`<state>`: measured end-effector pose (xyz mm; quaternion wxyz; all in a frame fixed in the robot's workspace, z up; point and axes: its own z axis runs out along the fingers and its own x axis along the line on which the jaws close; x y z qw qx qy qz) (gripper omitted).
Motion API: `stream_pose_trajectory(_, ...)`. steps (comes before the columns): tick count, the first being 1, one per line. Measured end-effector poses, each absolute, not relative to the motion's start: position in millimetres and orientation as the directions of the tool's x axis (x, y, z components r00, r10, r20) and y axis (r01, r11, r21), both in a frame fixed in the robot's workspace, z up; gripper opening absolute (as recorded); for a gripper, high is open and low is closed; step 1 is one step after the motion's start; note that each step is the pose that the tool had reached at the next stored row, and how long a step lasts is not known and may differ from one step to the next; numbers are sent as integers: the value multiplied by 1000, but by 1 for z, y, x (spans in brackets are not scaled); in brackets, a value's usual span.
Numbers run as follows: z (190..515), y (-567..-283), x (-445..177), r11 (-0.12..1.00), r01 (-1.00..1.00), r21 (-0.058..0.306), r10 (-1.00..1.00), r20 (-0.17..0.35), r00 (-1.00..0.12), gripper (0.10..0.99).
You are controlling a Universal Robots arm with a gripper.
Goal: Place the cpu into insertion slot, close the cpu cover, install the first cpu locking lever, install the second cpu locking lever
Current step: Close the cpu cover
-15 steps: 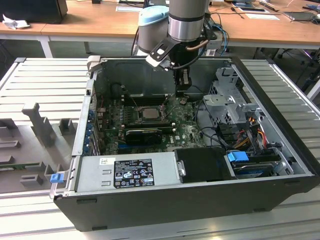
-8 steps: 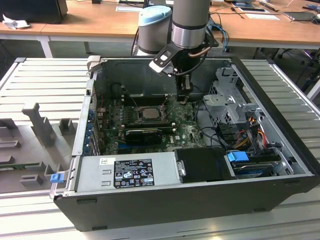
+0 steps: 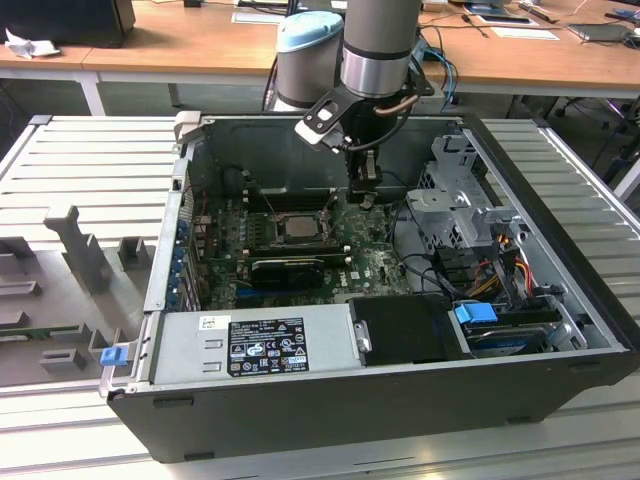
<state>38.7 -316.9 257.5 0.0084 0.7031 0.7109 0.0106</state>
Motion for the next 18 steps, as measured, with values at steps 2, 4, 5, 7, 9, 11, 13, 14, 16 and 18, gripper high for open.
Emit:
stream_pose_trajectory(2,257,-317,37,11,1000,27,1000,3,-11,106)
stream_pose_trajectory(4,257,-317,36,11,1000,27,1000,3,-11,106)
stream_pose_trajectory(5,257,-317,35,11,1000,27,1000,3,-11,106)
stream_pose_trajectory(7,257,-317,34,11,1000,27,1000,3,-11,106)
stream_pose_trajectory(9,257,-317,31,11,1000,27,1000,3,-11,106)
stream_pose_trajectory(11,257,-317,29,11,1000,27,1000,3,-11,106)
stream_pose_trajectory(13,257,-317,27,11,1000,27,1000,3,-11,106)
stream_pose_trajectory(14,257,-317,26,11,1000,27,1000,3,-11,106)
stream_pose_trajectory(16,257,-317,25,11,1000,27,1000,3,-11,106)
stream_pose_trajectory(18,257,-317,21,11,1000,27,1000,3,-11,106)
